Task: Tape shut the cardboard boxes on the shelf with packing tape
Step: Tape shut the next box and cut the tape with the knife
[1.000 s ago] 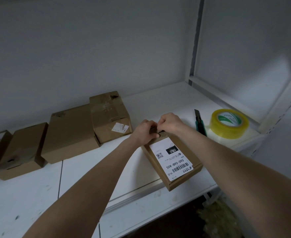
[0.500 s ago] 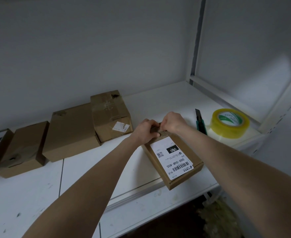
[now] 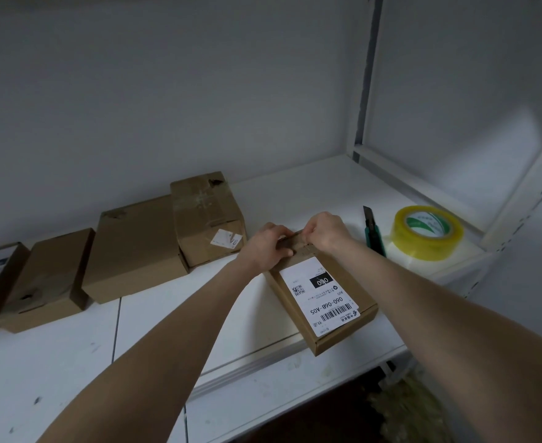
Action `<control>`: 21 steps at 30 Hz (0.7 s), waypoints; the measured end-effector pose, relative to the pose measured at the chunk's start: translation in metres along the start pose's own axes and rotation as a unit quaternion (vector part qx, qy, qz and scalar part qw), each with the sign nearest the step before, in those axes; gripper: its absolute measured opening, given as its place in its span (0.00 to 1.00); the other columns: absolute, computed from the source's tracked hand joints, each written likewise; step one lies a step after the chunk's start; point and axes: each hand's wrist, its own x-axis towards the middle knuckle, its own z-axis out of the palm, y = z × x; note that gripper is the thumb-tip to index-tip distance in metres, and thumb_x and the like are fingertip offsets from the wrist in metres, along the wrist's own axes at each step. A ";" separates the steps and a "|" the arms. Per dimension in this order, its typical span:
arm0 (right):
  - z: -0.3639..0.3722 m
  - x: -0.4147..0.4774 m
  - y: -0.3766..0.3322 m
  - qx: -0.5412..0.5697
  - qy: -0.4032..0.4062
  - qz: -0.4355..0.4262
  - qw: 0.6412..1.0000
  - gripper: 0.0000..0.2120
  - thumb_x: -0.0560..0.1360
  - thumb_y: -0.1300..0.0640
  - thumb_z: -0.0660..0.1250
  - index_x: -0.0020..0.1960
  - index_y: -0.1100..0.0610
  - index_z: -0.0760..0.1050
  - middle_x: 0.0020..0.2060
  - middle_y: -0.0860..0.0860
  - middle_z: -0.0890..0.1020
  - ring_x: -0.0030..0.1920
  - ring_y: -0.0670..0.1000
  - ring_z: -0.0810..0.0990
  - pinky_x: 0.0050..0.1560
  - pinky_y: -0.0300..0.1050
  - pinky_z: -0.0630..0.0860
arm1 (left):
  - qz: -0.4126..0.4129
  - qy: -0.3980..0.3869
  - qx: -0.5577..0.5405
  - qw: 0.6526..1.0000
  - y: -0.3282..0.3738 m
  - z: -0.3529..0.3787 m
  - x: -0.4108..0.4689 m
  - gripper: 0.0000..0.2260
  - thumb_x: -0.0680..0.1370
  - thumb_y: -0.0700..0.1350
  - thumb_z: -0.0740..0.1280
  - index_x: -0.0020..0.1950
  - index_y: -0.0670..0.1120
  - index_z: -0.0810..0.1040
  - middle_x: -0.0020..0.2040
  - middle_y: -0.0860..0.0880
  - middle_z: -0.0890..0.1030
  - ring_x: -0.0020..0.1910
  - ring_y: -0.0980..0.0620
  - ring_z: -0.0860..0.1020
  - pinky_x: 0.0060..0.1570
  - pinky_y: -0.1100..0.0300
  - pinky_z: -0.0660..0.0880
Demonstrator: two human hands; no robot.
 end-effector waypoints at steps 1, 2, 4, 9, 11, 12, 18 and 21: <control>-0.004 -0.001 0.003 0.016 0.011 0.010 1.000 0.08 0.77 0.61 0.65 0.49 0.57 0.83 0.54 0.55 0.83 0.55 0.56 0.81 0.58 0.45 0.76 | -0.010 0.023 0.004 1.000 -0.002 -0.003 -0.002 0.17 0.76 0.45 0.69 0.64 0.45 0.75 0.61 0.43 0.74 0.60 0.45 0.75 0.59 0.58 0.68; -0.009 -0.001 0.006 0.025 0.017 0.023 0.999 0.09 0.77 0.61 0.64 0.49 0.56 0.83 0.54 0.55 0.83 0.56 0.56 0.80 0.58 0.45 0.76 | -0.025 0.052 0.014 0.998 -0.004 -0.007 -0.005 0.16 0.77 0.47 0.68 0.63 0.45 0.75 0.60 0.44 0.74 0.58 0.45 0.76 0.59 0.54 0.71; -0.016 -0.001 0.014 0.031 0.012 0.048 0.998 0.10 0.77 0.62 0.63 0.49 0.56 0.83 0.54 0.55 0.83 0.55 0.57 0.81 0.58 0.45 0.76 | -0.070 0.098 0.048 0.992 -0.008 -0.017 -0.011 0.13 0.79 0.50 0.65 0.60 0.45 0.75 0.56 0.44 0.77 0.55 0.45 0.77 0.54 0.52 0.74; -0.014 -0.001 0.026 0.040 -0.045 0.090 0.994 0.11 0.79 0.61 0.62 0.56 0.64 0.79 0.50 0.58 0.83 0.51 0.57 0.83 0.54 0.50 0.81 | -0.240 -0.066 -0.093 0.964 0.000 -0.034 -0.026 0.19 0.81 0.53 0.59 0.45 0.37 0.74 0.40 0.40 0.84 0.38 0.41 0.84 0.44 0.49 0.81; -0.012 -0.003 0.025 0.062 -0.046 0.101 0.992 0.10 0.80 0.59 0.63 0.53 0.64 0.78 0.44 0.58 0.83 0.46 0.58 0.84 0.52 0.53 0.81 | -0.242 -0.084 -0.161 0.953 0.009 -0.033 -0.029 0.19 0.82 0.52 0.58 0.42 0.38 0.74 0.44 0.36 0.83 0.43 0.38 0.83 0.48 0.48 0.81; -0.011 -0.003 0.023 0.079 -0.037 0.108 0.990 0.09 0.79 0.59 0.63 0.52 0.65 0.78 0.42 0.58 0.82 0.44 0.58 0.84 0.50 0.53 0.82 | -0.236 -0.072 -0.173 0.954 0.013 -0.032 -0.028 0.18 0.82 0.52 0.58 0.43 0.38 0.74 0.45 0.35 0.83 0.44 0.38 0.83 0.49 0.48 0.81; -0.018 0.003 0.023 0.143 0.016 0.121 0.982 0.10 0.79 0.60 0.59 0.42 0.62 0.75 0.44 0.61 0.81 0.46 0.61 0.83 0.48 0.51 0.80 | -0.226 0.022 -0.255 0.940 0.031 -0.025 -0.009 0.16 0.82 0.48 0.60 0.63 0.38 0.70 0.56 0.38 0.77 0.54 0.39 0.79 0.50 0.49 0.79; -0.023 0.004 0.020 0.136 0.034 0.106 0.984 0.12 0.79 0.60 0.56 0.44 0.60 0.76 0.49 0.62 0.81 0.48 0.58 0.80 0.46 0.47 0.74 | -0.223 0.024 -0.259 0.939 0.030 -0.020 -0.001 0.12 0.80 0.44 0.62 0.54 0.36 0.75 0.53 0.38 0.81 0.53 0.39 0.80 0.52 0.49 0.79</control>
